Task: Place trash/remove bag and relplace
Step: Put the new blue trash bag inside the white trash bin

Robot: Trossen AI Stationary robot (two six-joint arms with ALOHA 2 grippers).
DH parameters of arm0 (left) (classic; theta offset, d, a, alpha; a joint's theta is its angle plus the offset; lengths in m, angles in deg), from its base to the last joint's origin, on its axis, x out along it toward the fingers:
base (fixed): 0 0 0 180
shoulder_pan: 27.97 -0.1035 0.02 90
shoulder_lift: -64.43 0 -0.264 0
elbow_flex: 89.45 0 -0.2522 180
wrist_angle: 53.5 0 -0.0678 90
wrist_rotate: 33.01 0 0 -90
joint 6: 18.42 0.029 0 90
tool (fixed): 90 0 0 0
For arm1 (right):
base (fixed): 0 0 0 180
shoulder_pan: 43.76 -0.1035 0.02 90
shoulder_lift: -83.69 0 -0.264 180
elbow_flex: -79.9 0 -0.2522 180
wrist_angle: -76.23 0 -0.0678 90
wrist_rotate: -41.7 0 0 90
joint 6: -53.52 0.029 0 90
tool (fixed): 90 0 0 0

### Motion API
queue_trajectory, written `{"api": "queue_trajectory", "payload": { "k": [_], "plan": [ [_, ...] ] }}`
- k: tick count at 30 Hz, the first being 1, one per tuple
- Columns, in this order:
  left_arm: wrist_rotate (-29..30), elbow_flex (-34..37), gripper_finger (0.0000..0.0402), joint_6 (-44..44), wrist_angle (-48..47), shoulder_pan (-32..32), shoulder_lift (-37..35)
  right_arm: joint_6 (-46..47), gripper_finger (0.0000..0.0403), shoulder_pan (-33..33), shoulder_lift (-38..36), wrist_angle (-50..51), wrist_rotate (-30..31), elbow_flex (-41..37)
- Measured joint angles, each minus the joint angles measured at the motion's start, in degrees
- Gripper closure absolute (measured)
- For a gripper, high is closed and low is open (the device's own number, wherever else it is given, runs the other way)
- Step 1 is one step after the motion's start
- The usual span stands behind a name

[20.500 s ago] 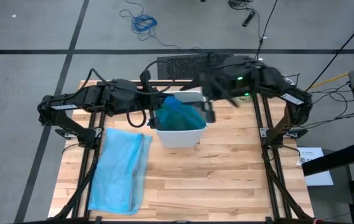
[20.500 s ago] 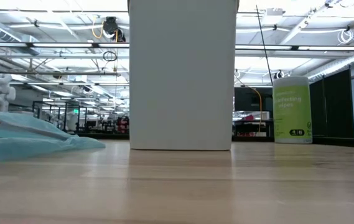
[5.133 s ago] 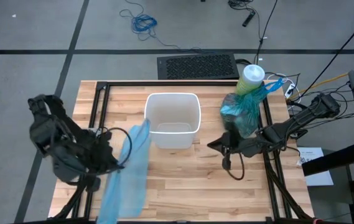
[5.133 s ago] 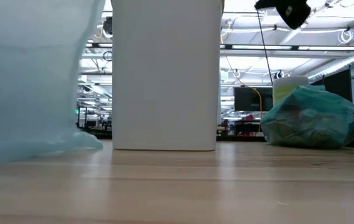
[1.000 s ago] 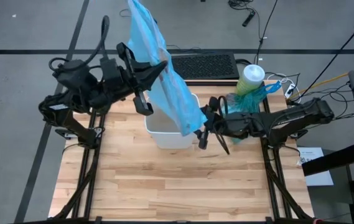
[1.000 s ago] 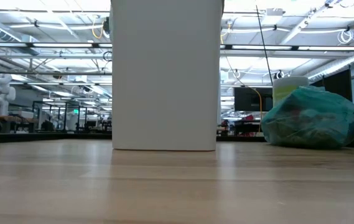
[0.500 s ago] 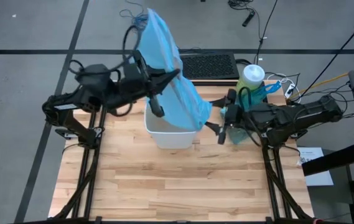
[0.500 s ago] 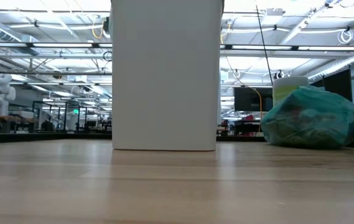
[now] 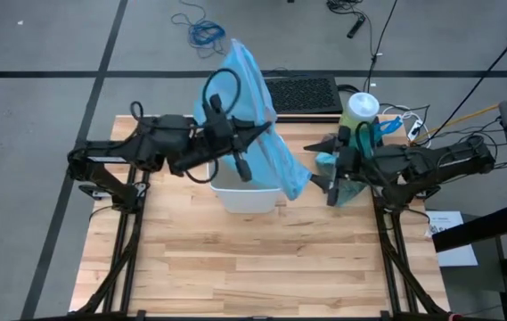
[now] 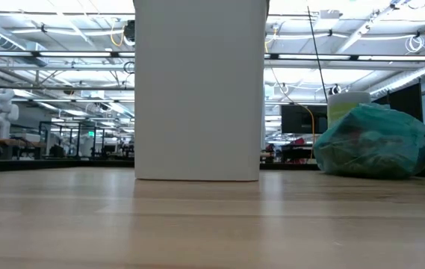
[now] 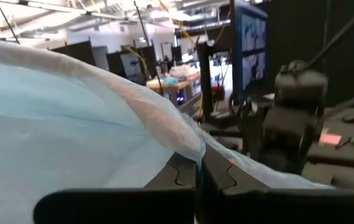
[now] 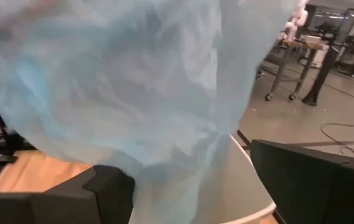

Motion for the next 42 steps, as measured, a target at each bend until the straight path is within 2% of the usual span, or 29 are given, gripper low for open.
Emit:
{"api": "queue_trajectory", "payload": {
  "k": [11, 14, 18, 22, 28, 36, 42],
  "plan": [
    [1.9, 8.4, 0.0402, -2.0, 1.6, 0.0, -3.7, -0.6, 0.0112, -4.4, -2.6, 0.0, -0.1, 0.0],
    [1.9, 10.2, 0.0402, -1.5, 4.5, 0.0, -5.9, -1.3, 0.0112, -4.4, -2.2, 0.0, -0.1, 0.0],
    [1.9, 11.2, 0.0402, -1.4, 5.7, 0.0, -7.8, -0.2, 0.0112, -2.6, 0.8, 0.3, 0.2, 0.0],
    [2.0, 11.3, 0.0402, -1.4, 3.8, 0.0, -8.3, -0.4, 0.0112, -1.6, 3.1, 4.1, 4.5, 0.0],
    [4.6, 11.3, 0.0402, -1.0, 1.5, 0.0, -8.5, 0.9, 0.0112, -3.8, 1.7, 7.4, 4.3, 1.2],
    [5.8, 11.3, 0.0402, -2.6, -3.9, 0.0, -8.4, 2.1, 0.0112, -5.6, 2.0, 4.4, 4.2, 7.8],
    [7.3, 11.4, 0.0402, -2.9, -4.3, 0.0, -7.8, -0.6, 0.0112, -4.9, 6.8, -4.8, 4.1, 8.2]
  ]
}}
